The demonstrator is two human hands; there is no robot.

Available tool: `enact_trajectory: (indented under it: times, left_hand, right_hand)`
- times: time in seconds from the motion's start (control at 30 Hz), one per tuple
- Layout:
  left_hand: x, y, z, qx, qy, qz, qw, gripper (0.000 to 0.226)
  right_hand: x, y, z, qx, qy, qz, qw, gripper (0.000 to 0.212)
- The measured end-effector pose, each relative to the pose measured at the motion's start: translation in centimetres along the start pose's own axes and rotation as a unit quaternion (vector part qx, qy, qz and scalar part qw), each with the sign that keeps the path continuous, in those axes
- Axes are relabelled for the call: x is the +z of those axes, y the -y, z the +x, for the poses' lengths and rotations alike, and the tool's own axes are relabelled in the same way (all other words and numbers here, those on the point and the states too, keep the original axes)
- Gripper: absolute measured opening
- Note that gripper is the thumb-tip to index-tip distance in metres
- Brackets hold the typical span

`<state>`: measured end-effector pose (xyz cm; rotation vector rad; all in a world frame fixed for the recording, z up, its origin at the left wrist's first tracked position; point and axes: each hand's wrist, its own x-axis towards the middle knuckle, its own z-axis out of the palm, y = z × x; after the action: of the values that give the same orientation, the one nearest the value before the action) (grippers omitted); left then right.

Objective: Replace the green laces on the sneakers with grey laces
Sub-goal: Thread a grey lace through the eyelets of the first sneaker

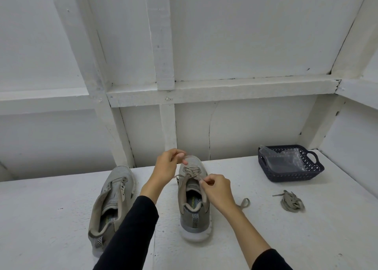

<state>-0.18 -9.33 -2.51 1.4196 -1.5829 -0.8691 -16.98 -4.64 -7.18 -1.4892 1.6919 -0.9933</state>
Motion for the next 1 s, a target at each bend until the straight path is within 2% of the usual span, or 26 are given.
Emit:
enact_trajectory:
  times: [0.1, 0.23, 0.37, 0.47, 0.73, 1.0]
  left_hand:
    - [0.5, -0.2, -0.6, -0.007, 0.018, -0.006, 1.0, 0.007]
    - [2.0, 0.6, -1.8, -0.015, 0.049, 0.018, 0.999, 0.004]
    - [3.1, 1.7, -2.5, -0.01, 0.049, 0.079, 0.996, 0.003]
    - [3.5, 1.5, -2.9, 0.008, 0.042, 0.125, 0.991, 0.005]
    - [3.8, 1.1, -3.4, 0.078, 0.083, 0.238, 0.965, 0.006]
    - [4.5, 1.2, -3.6, 0.098, 0.066, 0.276, 0.954, 0.011]
  right_hand:
    - [-0.2, -0.1, 0.0, 0.005, -0.015, 0.033, 0.999, 0.009]
    - [-0.2, -1.5, 0.3, 0.077, -0.009, 0.15, 0.986, 0.01]
    - [-0.4, -2.6, 0.1, 0.135, 0.018, 0.302, 0.943, 0.007]
    - [-0.7, -2.6, 0.0, 0.156, 0.039, 0.377, 0.912, 0.009]
    - [-0.8, -2.8, 0.1, 0.179, 0.048, 0.424, 0.886, 0.008]
    - [-0.8, -2.6, -0.1, 0.155, 0.053, 0.405, 0.899, 0.01]
